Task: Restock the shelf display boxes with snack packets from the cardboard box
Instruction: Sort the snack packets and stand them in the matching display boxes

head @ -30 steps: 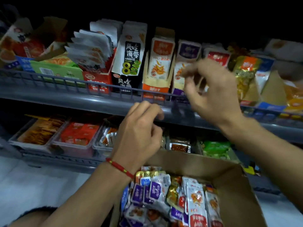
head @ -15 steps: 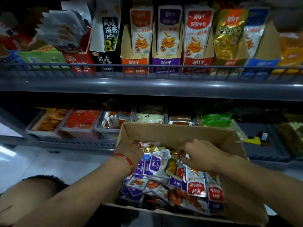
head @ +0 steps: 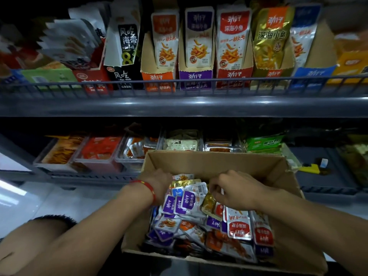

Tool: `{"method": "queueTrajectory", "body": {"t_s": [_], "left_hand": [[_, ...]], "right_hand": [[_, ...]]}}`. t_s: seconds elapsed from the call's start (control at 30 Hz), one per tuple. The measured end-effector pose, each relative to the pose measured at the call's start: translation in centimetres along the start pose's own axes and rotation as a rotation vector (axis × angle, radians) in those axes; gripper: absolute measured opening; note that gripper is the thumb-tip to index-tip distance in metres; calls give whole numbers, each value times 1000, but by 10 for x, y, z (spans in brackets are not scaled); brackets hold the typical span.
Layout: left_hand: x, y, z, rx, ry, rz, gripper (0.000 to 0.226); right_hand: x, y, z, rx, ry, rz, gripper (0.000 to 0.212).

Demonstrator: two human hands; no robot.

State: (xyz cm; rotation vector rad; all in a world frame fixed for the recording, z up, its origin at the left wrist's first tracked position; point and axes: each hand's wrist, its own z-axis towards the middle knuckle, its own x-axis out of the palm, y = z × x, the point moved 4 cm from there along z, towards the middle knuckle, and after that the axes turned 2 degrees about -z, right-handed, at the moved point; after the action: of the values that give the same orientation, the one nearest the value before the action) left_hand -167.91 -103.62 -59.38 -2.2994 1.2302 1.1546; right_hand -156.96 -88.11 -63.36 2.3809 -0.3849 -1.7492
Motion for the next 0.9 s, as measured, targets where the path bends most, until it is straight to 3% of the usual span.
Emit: {"method": "queueTrajectory", "body": {"t_s": [0.07,0.17,0.23,0.3,0.37,0.43,0.53,0.73,0.9], "left_hand": [[-11,13,4,49,-111,-131,28],[-23,23,7,196,-119,-492,18],[-32,17,3,301,-88,-849,15],[-40,11,1,311,-180,-1199,14],[-48,4,-2,305,-301,-1509,21],[-49,-10,-5,366,-229,-1721,38],[-42,-36,-11,430,-92,-1738,43],[-45,-50,-14,441,-320,-1666,16],[-49,-53,-28,547,-374,-1753,19]], "right_hand": [[-5,2,0,-3,-27,141,24],[-17,9,-1,-10,-57,411,49],[-23,11,-1,8,-91,639,36],[-30,9,-6,56,-151,879,20],[-39,6,-14,98,-232,1065,18],[-49,3,-24,142,-342,1242,21],[-59,-5,-35,195,-486,1455,24],[-85,-20,-51,229,-653,1408,21],[-109,-33,-69,213,-652,1330,25]]}}
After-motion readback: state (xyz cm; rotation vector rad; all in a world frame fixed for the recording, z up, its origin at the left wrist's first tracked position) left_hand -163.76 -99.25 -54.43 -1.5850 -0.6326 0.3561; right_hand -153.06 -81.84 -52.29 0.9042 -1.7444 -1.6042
